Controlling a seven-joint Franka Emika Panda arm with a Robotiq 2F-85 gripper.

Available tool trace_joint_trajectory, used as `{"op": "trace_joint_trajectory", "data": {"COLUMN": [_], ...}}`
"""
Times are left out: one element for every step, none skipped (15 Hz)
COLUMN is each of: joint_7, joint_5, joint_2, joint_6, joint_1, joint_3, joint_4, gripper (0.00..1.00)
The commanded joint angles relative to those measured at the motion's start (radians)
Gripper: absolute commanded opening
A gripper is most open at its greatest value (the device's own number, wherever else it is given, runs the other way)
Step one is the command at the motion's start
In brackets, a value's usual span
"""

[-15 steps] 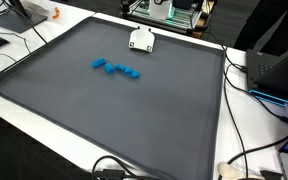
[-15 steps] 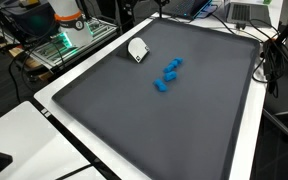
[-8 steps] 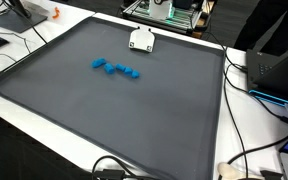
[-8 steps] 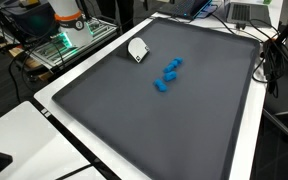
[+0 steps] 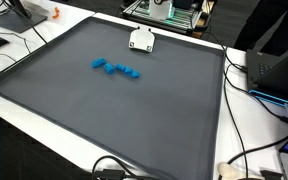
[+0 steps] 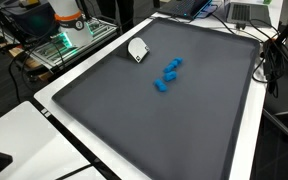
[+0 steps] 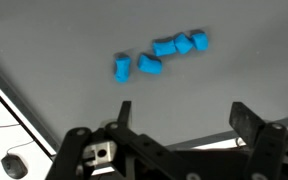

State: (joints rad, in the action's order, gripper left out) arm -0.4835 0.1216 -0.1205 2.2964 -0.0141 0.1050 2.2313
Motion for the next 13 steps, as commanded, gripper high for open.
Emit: {"op": "trace_joint_trajectory", "data": {"joint_7": [0.048,0.058,0.067,0.074,0.060,0.061,0.061,0.061,0.061,0.061,0.061,0.061,0.061], "joint_5": [0.029,0.029,0.028,0.027,0.006,0.005,0.005,0.005,0.005,0.005,0.005,0.005,0.005], "joint_2": [0.028,0.033,0.037,0.040,0.026,0.029,0.030,0.030,0.030,0.030,0.030,0.030,0.030], "joint_6": [0.020,0.024,0.027,0.031,0.016,0.016,0.016,0.016,0.016,0.016,0.016,0.016,0.016], "joint_1": [-0.008,-0.008,-0.009,-0.009,-0.009,-0.009,-0.009,-0.009,-0.009,-0.009,-0.009,-0.009,-0.009], "joint_3": [-0.003,-0.004,-0.005,-0.006,-0.008,-0.008,-0.008,-0.008,-0.008,-0.008,-0.008,-0.008,-0.009], "joint_4": [-0.022,-0.025,-0.027,-0.030,-0.024,-0.027,-0.028,-0.029,-0.029,-0.029,-0.030,-0.030,-0.030], "gripper": [1.00,1.00,1.00,1.00,1.00,1.00,1.00,1.00,1.00,1.00,1.00,1.00,1.00]}}
